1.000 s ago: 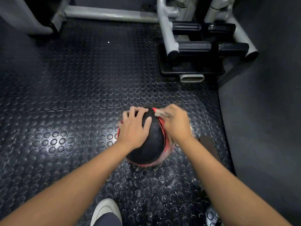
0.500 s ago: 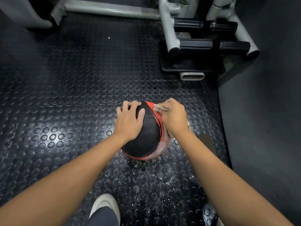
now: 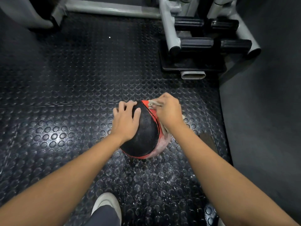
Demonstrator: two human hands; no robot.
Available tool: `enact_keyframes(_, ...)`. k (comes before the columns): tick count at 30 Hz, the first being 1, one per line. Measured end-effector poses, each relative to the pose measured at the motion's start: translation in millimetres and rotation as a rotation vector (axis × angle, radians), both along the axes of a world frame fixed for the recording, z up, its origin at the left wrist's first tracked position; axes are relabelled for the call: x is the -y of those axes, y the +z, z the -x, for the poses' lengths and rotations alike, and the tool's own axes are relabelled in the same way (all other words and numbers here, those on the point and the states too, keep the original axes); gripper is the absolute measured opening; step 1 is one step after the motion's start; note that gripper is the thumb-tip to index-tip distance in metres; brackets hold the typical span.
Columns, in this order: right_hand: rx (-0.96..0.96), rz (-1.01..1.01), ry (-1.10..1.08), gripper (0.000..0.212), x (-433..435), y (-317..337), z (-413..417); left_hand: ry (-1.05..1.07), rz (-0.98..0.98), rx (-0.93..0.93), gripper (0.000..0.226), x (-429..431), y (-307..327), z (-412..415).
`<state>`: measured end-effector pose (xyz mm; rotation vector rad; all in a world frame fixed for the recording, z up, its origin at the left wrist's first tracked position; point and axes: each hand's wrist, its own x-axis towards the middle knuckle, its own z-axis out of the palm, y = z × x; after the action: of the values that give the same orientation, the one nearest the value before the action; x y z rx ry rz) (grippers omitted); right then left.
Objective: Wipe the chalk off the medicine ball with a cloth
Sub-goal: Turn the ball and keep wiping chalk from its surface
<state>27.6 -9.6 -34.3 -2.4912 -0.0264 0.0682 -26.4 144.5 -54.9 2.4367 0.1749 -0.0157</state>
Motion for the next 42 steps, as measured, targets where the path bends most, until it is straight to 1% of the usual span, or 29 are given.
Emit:
enact_keyframes(3, -0.003, -0.095, -0.018, 0.006, 10.4, 4.1, 40.1, 0.036, 0.064, -0.020, 0.034, -8.0, 0.9, -5.3)
enact_keyframes(6, 0.052, -0.142, 0.097, 0.020, 19.5, 8.3, 82.7, 0.019, 0.069, -0.010, 0.032, -15.0, -0.2, -3.8)
enact_keyframes(8, 0.061, -0.097, 0.098, 0.017, 13.8, 7.7, 76.0, 0.010, 0.061, -0.002, 0.033, -16.8, -2.5, 0.3)
enact_keyframes(11, 0.081, -0.018, 0.082, 0.007, -7.0, 13.8, 39.8, 0.036, 0.050, -0.001, 0.035, -19.8, -8.2, 2.3)
enact_keyframes(14, 0.047, 0.021, 0.134, 0.008, -28.5, 21.1, 6.6, 0.056, 0.041, -0.009, 0.041, -23.8, -13.9, 2.8)
enact_keyframes(15, 0.039, 0.045, 0.146, 0.009, -32.4, 21.9, 1.7, 0.069, 0.054, -0.016, 0.039, -24.8, -14.5, 2.3)
enact_keyframes(17, 0.018, 0.025, 0.093, 0.007, -32.3, 23.2, 4.8, 0.103, 0.099, -0.045, 0.034, -27.1, -14.3, -1.5)
enact_keyframes(19, 0.013, -0.023, 0.030, 0.008, -22.7, 21.9, 25.3, 0.121, 0.130, -0.066, 0.032, -28.6, -11.8, -4.8)
enact_keyframes(21, 0.037, -0.057, 0.072, 0.005, -9.3, 19.6, 51.4, 0.119, 0.132, -0.069, 0.033, -27.9, -9.4, -4.5)
enact_keyframes(22, 0.053, -0.057, 0.107, 0.008, -4.1, 17.3, 59.0, 0.111, 0.126, -0.066, 0.034, -26.5, -8.4, -2.5)
enact_keyframes(23, 0.064, -0.040, 0.128, 0.010, -2.1, 16.8, 59.7, 0.102, 0.119, -0.061, 0.035, -24.2, -6.9, 0.2)
enact_keyframes(25, 0.050, 0.018, 0.106, 0.008, -6.9, 17.3, 42.9, 0.084, 0.094, -0.049, 0.036, -18.7, -4.9, 3.8)
enact_keyframes(27, 0.020, 0.020, 0.102, 0.005, -18.0, 21.9, 17.1, 0.078, 0.066, -0.044, 0.036, -14.6, -3.2, 4.3)
enact_keyframes(30, -0.010, 0.035, 0.144, 0.012, -30.0, 28.3, -7.2, 0.097, 0.065, -0.053, 0.036, -13.6, -3.3, 2.8)
enact_keyframes(33, -0.035, -0.004, 0.109, 0.004, -21.7, 24.9, 10.7, 0.144, 0.130, -0.074, 0.035, -19.0, -4.8, -0.6)
enact_keyframes(35, -0.027, -0.001, 0.103, 0.007, -8.5, 17.8, 37.1, 0.143, 0.139, -0.079, 0.035, -23.1, -5.5, -1.3)
enact_keyframes(37, -0.013, -0.022, 0.147, 0.010, 0.2, 15.4, 57.1, 0.116, 0.129, -0.072, 0.035, -22.5, -5.2, 1.4)
enact_keyframes(40, 0.042, -0.041, 0.155, 0.005, -9.5, 18.1, 47.4, 0.087, 0.084, -0.060, 0.037, -16.3, -3.8, 7.5)
enact_keyframes(42, 0.057, -0.003, 0.202, 0.006, -26.4, 25.8, 32.5, 0.072, 0.061, -0.035, 0.037, -13.8, -3.1, 10.6)
